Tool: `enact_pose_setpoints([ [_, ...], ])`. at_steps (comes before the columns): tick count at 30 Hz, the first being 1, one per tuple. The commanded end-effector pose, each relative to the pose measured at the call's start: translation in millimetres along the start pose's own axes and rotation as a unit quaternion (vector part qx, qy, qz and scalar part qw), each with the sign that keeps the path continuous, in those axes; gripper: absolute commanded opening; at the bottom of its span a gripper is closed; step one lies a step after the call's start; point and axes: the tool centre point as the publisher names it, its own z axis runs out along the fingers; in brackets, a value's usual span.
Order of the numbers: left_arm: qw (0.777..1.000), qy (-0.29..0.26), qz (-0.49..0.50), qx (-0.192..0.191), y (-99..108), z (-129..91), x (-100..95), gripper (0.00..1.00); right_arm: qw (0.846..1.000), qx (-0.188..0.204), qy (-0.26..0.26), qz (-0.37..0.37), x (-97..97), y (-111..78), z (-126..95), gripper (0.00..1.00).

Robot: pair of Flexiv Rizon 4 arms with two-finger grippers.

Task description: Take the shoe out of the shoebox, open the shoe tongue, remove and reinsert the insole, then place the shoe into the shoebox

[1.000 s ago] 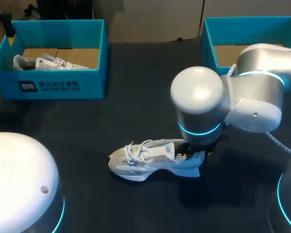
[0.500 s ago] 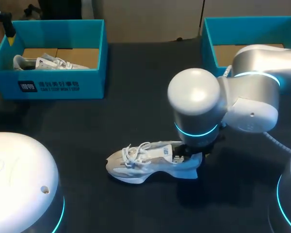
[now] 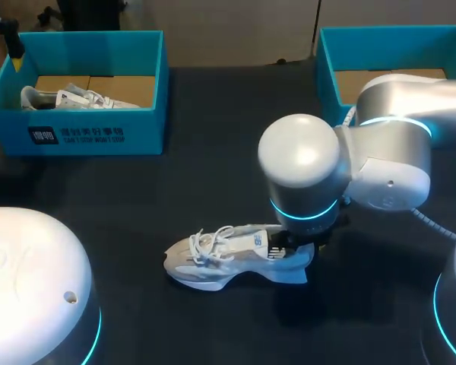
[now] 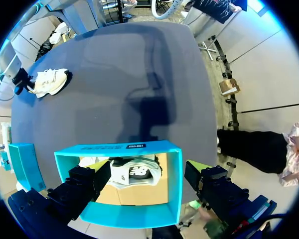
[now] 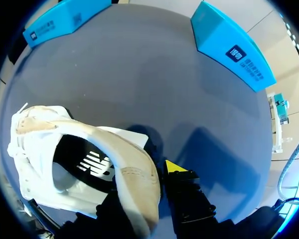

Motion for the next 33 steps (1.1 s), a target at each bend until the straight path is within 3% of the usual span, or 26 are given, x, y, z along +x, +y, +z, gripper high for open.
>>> enact_pose_setpoints([
  [1, 1.000, 0.001, 0.000, -0.001, -2, -1, -0.2, 1.00, 1.000, 0.002, 0.001, 0.001, 3.1, 0.2, 2, 0.00],
  [7, 1.000, 0.001, 0.000, -0.001, -2, -1, -0.2, 1.00, 1.000, 0.004, 0.000, 0.001, 5.2, 1.1, 2, 0.02],
  [11, 1.000, 0.001, 0.000, -0.001, -2, -1, -0.2, 1.00, 1.000, 0.005, -0.001, 0.000, 5.4, 1.8, 1, 0.25],
  [12, 1.000, 0.001, 0.000, -0.001, -2, -1, -0.2, 1.00, 1.000, 0.005, -0.001, 0.000, 5.2, 2.1, -1, 0.38],
  [14, 1.000, 0.001, 0.000, -0.001, -2, -1, -0.2, 1.00, 1.000, 0.004, -0.002, -0.001, 5.1, 2.4, -2, 0.48],
  [15, 1.000, 0.001, 0.000, -0.001, -2, -1, -0.2, 1.00, 1.000, 0.005, -0.002, -0.001, 5.1, 2.7, -4, 0.71],
  [16, 1.000, 0.001, 0.000, -0.001, -2, -1, -0.2, 1.00, 1.000, 0.006, -0.003, -0.001, 5.3, 3.1, -5, 1.00],
  [33, 1.000, 0.001, 0.000, -0.001, -2, -1, -0.2, 1.00, 1.000, 0.023, 0.006, 0.018, -5.9, 9.9, -46, 1.00],
])
